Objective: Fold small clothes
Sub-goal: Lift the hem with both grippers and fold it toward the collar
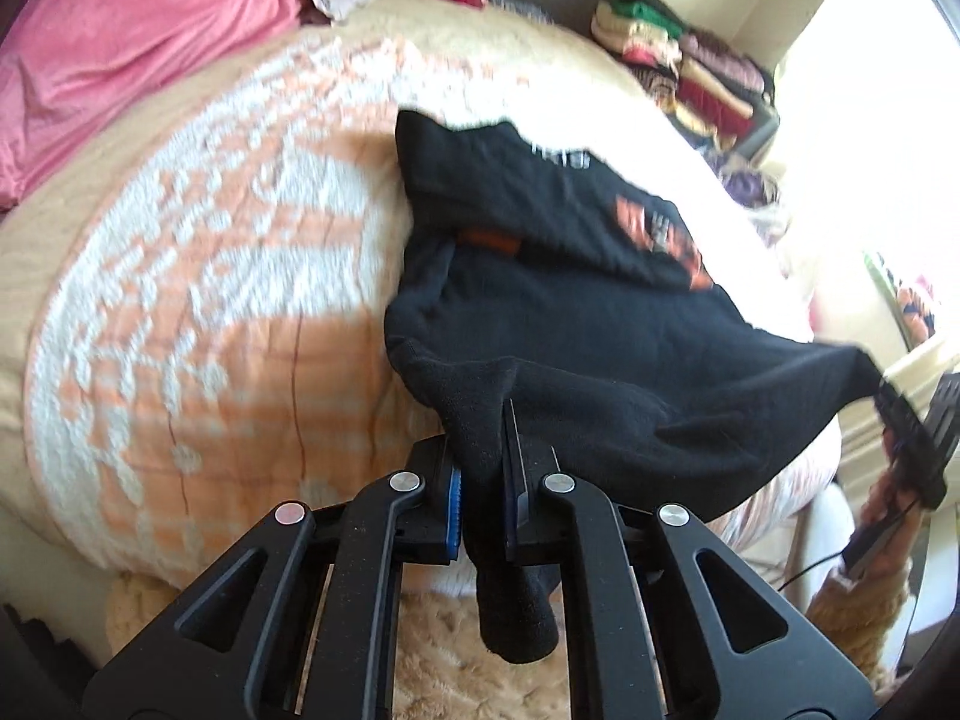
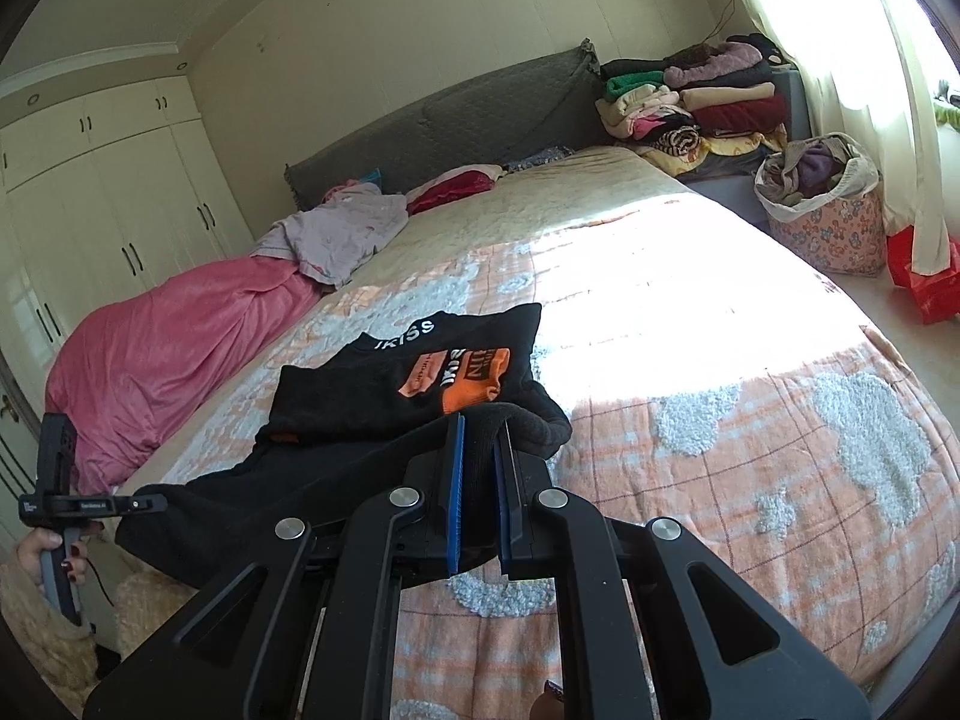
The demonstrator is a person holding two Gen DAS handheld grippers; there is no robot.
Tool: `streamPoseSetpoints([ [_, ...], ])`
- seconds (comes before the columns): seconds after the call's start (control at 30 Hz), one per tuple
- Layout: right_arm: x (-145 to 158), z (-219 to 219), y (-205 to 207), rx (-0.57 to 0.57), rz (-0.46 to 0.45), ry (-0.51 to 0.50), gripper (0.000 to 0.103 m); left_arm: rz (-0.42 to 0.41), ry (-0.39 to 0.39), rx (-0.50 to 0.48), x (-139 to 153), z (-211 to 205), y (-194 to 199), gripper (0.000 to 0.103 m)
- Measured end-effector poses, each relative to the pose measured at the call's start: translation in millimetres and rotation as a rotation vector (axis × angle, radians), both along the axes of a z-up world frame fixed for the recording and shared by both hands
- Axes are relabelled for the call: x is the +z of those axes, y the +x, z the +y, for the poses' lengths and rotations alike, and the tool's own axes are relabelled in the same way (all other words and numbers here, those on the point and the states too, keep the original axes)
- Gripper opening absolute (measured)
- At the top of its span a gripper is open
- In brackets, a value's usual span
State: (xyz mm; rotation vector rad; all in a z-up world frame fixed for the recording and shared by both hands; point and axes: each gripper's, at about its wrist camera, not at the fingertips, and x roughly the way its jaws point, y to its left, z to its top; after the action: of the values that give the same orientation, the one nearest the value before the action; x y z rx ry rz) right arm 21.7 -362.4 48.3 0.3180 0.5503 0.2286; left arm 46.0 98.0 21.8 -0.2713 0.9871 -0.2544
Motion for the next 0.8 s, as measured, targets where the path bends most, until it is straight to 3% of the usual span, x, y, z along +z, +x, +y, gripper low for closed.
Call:
streamPoseSetpoints([
  [0.4,23.5,5.8,25.0,-0.014,-0.058,-0.034,0.008,-0.084,-0.02,0.083,28.8,-2.5,30.5,0.004],
  [0.8,26.7,4.7,38.3,-0.032,-0.069,-0.028,0.008,-0.115,0.01,0.113,33.7,-2.9,44.7,0.004],
])
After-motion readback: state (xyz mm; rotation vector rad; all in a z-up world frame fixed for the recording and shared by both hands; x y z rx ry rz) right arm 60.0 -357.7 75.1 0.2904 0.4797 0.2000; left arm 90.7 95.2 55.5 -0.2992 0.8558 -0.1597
